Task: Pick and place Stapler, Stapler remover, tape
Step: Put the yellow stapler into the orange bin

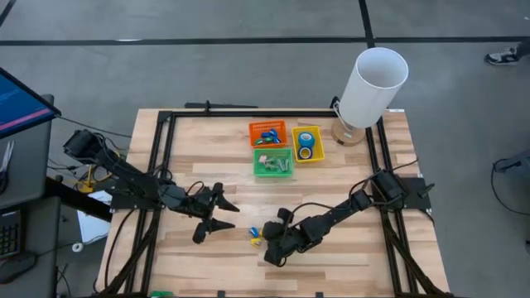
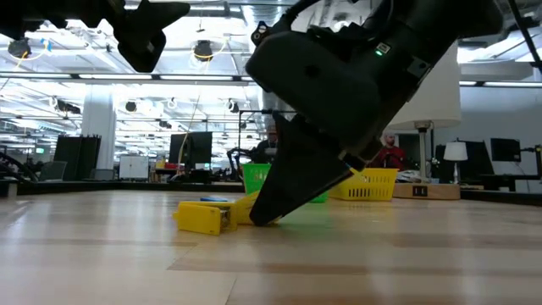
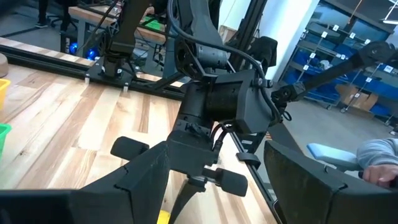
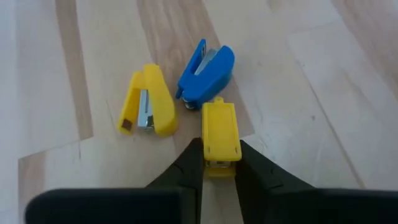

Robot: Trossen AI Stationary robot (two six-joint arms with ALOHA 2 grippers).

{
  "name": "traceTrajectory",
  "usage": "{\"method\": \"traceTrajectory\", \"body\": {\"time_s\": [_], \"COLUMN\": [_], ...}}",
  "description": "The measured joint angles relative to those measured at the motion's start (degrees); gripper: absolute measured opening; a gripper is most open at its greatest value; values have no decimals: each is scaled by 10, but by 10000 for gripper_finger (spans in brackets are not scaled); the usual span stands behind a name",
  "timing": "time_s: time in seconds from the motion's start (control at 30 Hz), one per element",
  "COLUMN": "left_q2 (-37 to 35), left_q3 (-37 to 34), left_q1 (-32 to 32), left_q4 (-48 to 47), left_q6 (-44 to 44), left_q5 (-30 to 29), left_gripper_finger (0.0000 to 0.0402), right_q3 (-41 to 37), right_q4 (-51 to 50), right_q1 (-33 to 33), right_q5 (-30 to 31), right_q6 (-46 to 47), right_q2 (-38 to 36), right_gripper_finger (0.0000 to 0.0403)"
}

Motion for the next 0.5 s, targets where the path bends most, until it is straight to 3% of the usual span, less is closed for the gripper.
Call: {"method": "traceTrajectory", "body": {"time_s": [0.23,0.5], "left_q2": [0,0], "left_q3": [0,0], "left_q1": [0,0], "left_q4": [0,19], "left_q6": [0,21], "left_q5": [0,0], "left_gripper_finger": [249,249], "right_q3": [0,0], "right_q4": [-38,-111], "right_q1": [2,-18], "right_q5": [-7,33], "right_q6": [0,-55], "right_q2": [-17,-96], "right_gripper_finger": [56,54]}}
